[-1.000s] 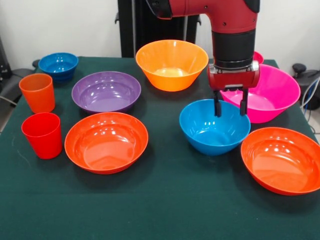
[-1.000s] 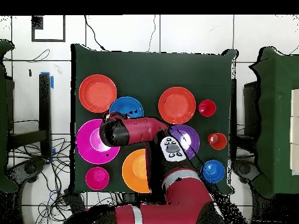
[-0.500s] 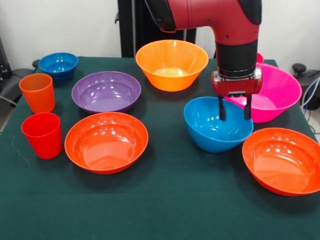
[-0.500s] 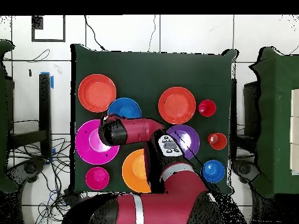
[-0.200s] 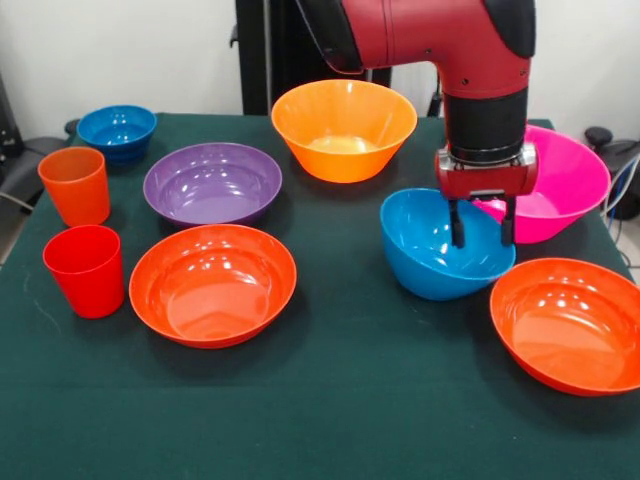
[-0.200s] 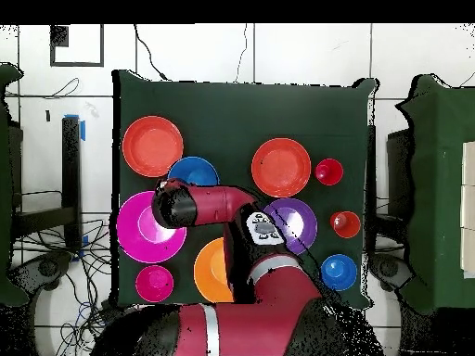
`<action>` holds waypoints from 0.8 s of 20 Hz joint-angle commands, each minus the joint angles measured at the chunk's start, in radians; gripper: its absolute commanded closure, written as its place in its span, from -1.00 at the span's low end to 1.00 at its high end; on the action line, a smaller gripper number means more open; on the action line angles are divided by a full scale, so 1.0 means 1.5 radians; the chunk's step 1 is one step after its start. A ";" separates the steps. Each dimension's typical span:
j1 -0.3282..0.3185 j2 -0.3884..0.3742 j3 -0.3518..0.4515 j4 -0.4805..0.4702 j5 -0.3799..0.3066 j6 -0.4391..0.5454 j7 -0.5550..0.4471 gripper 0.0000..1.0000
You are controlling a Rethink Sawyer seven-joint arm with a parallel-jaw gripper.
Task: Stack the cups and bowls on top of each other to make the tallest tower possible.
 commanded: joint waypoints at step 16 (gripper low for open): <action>-0.004 -0.115 -0.018 -0.004 -0.002 0.204 0.013 -1.00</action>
